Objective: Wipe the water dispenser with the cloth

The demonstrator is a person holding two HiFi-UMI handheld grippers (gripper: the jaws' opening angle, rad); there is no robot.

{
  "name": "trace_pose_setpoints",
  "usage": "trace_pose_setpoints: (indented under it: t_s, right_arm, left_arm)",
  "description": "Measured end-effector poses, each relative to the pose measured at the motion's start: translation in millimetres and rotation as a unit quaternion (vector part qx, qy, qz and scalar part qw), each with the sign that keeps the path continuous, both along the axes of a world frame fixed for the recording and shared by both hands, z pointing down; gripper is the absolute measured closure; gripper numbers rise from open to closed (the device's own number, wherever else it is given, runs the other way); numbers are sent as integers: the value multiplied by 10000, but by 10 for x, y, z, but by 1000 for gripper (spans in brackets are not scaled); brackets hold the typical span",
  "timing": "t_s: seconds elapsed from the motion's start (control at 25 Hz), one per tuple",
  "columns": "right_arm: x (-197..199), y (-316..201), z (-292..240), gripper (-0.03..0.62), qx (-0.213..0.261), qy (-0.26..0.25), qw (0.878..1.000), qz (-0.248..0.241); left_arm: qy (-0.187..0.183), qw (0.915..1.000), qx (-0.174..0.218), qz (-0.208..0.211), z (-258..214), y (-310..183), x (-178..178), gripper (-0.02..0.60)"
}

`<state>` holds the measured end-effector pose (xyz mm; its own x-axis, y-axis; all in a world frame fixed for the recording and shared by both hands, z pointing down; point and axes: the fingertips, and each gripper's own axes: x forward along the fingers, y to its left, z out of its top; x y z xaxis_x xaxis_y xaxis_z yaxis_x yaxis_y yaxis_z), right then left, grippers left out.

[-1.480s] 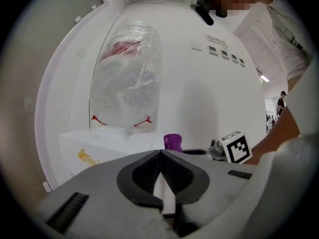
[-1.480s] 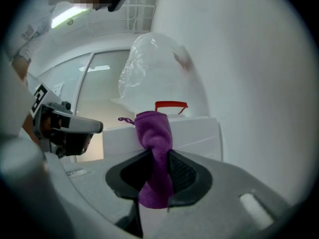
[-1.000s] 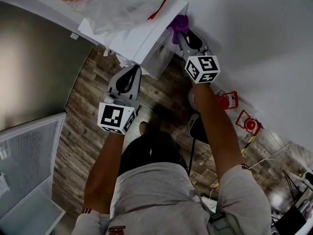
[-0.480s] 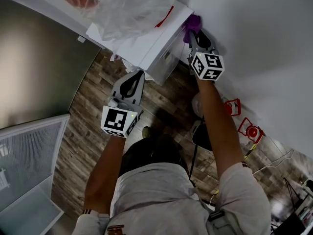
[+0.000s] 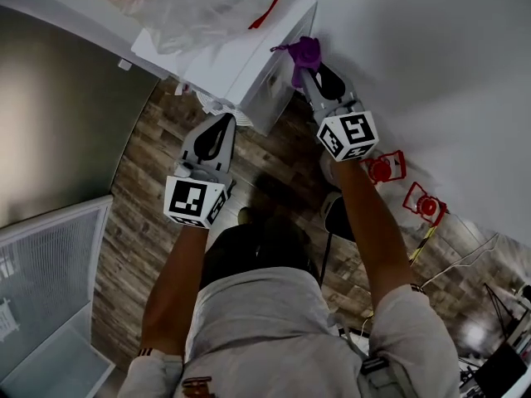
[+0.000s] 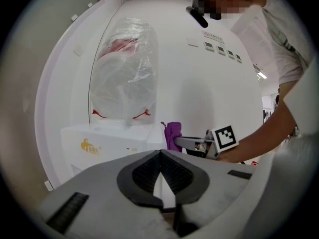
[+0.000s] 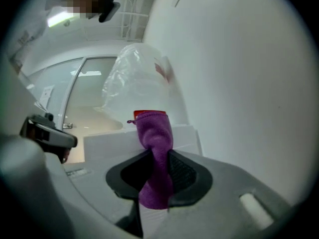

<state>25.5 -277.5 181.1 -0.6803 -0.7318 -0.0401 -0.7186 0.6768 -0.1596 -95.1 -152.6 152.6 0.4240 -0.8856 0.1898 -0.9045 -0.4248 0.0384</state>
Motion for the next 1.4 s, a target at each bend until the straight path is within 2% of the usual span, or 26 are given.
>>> trace_pose_setpoints:
  t_s: [0.24, 0.52, 0.76, 1.4]
  right_arm:
    - [-327, 764, 155, 502, -87, -72, 9984, -552]
    - [-628, 1149, 419, 502, -208, -121, 9964, -810]
    - [-801, 1221, 591, 502, -80, 7, 9960, -889]
    - [-765, 931, 973, 502, 182, 66, 9982, -560]
  left_arm:
    - [131, 9999, -24, 78, 123, 56, -2, 583]
    - [282, 9996, -39, 47, 342, 84, -50, 583]
    - [248, 9994, 25, 223, 495, 54, -12, 583]
    - [261, 9978, 379, 476, 813, -62, 44, 583]
